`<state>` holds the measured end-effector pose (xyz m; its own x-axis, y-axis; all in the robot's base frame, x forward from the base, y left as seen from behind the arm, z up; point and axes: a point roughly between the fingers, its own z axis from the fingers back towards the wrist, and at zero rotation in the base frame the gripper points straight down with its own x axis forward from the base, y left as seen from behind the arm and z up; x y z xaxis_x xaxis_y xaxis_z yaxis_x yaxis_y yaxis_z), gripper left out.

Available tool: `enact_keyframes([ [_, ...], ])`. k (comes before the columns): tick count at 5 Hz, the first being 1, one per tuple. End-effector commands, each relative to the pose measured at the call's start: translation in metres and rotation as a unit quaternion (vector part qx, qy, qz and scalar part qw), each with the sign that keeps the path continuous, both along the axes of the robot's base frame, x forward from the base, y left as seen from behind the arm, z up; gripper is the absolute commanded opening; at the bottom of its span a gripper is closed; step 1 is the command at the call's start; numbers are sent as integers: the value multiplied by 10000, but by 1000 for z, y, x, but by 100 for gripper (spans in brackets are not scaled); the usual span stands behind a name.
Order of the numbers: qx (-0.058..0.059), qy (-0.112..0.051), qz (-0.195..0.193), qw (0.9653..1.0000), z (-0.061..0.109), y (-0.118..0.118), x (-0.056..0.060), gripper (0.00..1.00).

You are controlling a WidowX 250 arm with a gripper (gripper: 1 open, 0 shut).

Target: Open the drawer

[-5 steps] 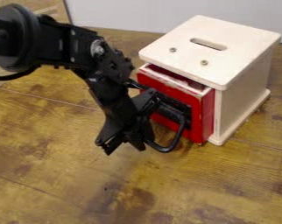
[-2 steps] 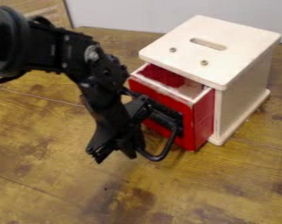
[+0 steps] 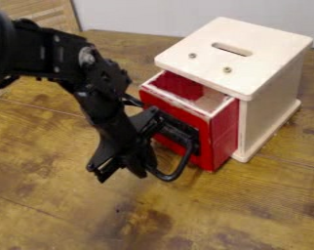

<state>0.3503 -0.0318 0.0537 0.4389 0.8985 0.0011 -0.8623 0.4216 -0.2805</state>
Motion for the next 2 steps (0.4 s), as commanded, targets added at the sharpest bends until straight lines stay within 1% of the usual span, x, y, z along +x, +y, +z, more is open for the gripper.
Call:
enact_keyframes([
  [1, 194, -193, -153, 9995, 24, 29, -4, 0],
  [2, 188, -159, -171, 9996, 24, 29, -8, 0],
])
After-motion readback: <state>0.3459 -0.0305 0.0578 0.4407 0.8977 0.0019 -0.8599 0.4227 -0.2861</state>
